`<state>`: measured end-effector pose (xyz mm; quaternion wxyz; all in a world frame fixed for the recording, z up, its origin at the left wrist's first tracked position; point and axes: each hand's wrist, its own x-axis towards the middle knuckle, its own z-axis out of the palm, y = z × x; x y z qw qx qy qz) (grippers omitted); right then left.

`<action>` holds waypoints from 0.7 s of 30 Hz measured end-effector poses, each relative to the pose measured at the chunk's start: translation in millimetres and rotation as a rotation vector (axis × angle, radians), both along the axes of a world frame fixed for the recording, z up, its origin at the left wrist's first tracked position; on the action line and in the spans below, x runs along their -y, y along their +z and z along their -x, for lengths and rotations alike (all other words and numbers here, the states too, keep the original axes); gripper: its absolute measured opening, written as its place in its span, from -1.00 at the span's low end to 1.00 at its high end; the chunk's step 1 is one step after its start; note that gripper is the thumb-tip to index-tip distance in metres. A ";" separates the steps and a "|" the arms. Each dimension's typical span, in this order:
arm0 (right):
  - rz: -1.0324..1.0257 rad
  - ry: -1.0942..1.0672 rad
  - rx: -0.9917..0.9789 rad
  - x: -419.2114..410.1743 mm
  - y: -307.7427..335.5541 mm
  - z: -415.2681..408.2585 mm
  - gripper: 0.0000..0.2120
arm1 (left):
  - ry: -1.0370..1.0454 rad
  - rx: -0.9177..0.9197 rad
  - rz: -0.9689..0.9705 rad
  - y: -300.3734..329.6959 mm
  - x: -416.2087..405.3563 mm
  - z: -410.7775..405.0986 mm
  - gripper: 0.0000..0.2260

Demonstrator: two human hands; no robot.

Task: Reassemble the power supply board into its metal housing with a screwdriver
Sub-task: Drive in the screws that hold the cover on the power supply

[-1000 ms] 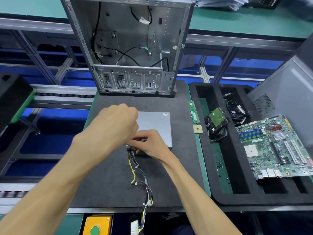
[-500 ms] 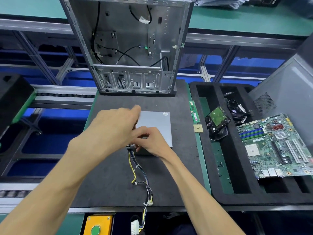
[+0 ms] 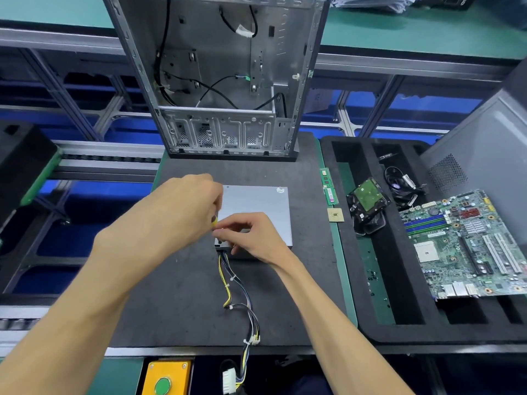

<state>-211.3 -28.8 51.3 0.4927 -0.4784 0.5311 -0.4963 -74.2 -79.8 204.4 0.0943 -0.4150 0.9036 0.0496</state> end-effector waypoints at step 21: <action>-0.017 0.030 -0.077 -1.9 -1.1 0.7 -0.92 | -0.058 -0.194 -0.118 -13.3 0.1 0.3 -0.76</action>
